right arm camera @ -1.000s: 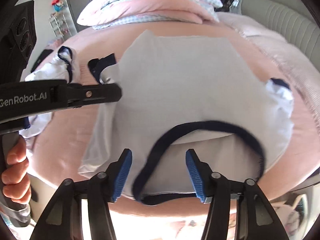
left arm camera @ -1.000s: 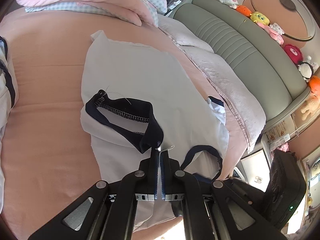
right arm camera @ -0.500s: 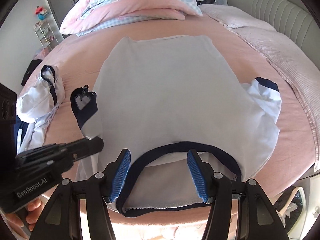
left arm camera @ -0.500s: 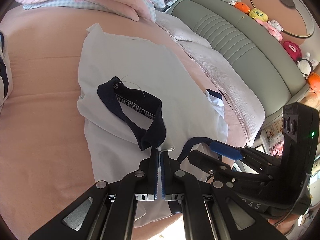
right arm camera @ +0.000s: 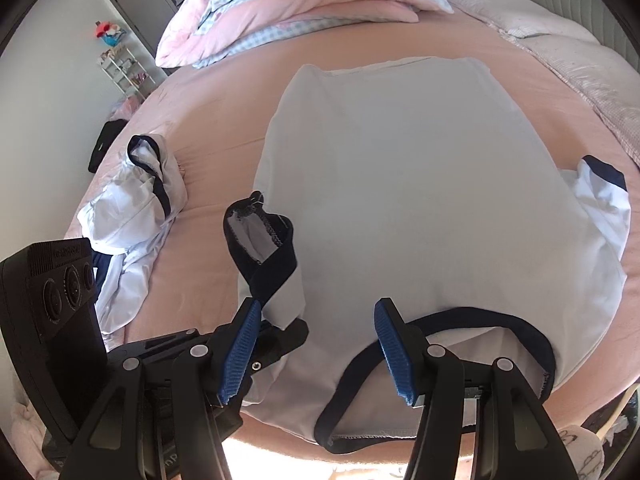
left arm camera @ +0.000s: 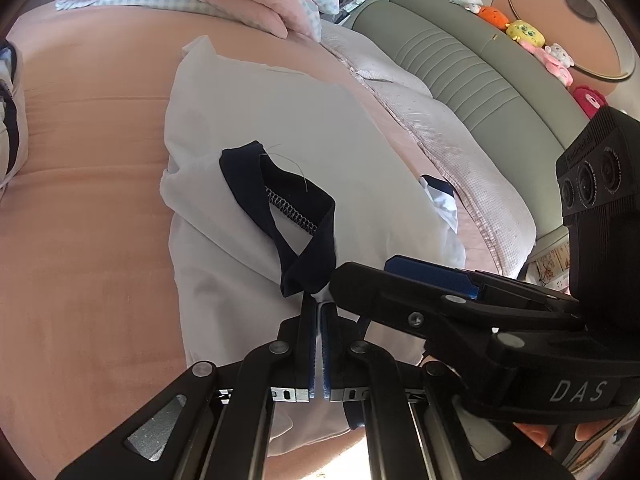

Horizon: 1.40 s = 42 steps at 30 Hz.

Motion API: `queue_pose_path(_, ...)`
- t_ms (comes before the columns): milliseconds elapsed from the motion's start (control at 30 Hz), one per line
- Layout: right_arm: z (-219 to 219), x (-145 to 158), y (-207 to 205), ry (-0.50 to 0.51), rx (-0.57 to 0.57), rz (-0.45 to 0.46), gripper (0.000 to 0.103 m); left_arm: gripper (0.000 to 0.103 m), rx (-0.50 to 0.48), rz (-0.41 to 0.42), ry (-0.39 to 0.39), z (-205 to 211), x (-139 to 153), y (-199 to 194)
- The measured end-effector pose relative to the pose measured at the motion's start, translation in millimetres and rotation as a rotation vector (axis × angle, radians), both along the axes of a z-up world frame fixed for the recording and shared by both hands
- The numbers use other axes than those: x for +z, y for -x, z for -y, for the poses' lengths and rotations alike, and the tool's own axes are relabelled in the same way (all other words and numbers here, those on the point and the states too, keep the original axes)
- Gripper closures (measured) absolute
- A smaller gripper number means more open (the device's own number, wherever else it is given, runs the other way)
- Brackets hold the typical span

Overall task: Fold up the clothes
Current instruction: 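Hold the folded trim with the right tool while the left tool opens and withdraws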

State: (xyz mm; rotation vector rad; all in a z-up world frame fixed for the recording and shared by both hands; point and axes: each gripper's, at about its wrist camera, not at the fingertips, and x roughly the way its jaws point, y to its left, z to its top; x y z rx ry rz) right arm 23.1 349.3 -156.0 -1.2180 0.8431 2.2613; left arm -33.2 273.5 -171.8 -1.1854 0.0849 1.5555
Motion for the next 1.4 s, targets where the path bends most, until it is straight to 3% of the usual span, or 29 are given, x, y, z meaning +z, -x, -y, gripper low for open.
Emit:
queue_pose_path(300, 2, -20, 35, 0.075, 0.073, 0.031, 0.044, 0.101, 0.022, 0.038, -0.031, 4, -4, 1)
queue_pose_path(400, 0, -29, 41, 0.031, 0.040, 0.079, 0.044, 0.101, 0.021, 0.043, -0.010, 2, -6, -1)
queue_pose_path(500, -3, -32, 38, 0.040, 0.023, 0.058, 0.044, 0.101, -0.006, 0.057, 0.035, 4, -9, -5)
queue_pose_path(600, -6, -35, 36, 0.041, 0.010, 0.047, 0.045, 0.099, -0.033, -0.001, 0.122, 6, -11, -18)
queue_pose_path(700, -7, -37, 35, 0.038, -0.001, 0.044, 0.045, 0.098, -0.038, -0.146, 0.181, 14, -7, -37)
queue_pose_path(1200, -22, -43, 23, 0.169, -0.021, -0.116, 0.045, 0.098, 0.104, -0.262, 0.096, 51, 5, -45)
queue_pose_path(1400, -19, -45, 27, 0.146, -0.009, -0.119, 0.062, 0.096, 0.126, -0.434, 0.120, 48, 11, -67)
